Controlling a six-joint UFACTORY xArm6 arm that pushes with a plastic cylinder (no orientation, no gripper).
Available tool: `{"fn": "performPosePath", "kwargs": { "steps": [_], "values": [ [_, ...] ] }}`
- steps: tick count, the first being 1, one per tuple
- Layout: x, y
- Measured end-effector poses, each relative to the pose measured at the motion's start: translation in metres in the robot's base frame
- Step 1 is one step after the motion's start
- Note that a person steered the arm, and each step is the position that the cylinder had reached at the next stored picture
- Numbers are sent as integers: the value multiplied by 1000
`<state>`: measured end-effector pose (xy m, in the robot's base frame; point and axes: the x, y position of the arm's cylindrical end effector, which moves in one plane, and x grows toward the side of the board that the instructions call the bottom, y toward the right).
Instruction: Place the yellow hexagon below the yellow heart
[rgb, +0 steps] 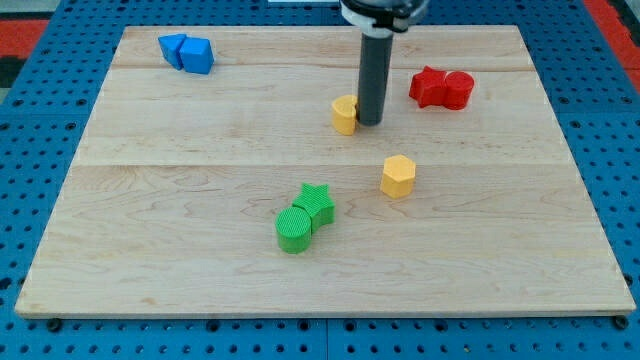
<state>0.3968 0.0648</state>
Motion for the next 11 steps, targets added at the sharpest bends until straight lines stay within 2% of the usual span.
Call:
{"fn": "performPosePath", "kwargs": {
  "steps": [1, 2, 3, 4, 5, 9, 11],
  "values": [
    [73, 34],
    [129, 64],
    [130, 102],
    [181, 114],
    [220, 100],
    [135, 21],
    [131, -17]
  ]
}}
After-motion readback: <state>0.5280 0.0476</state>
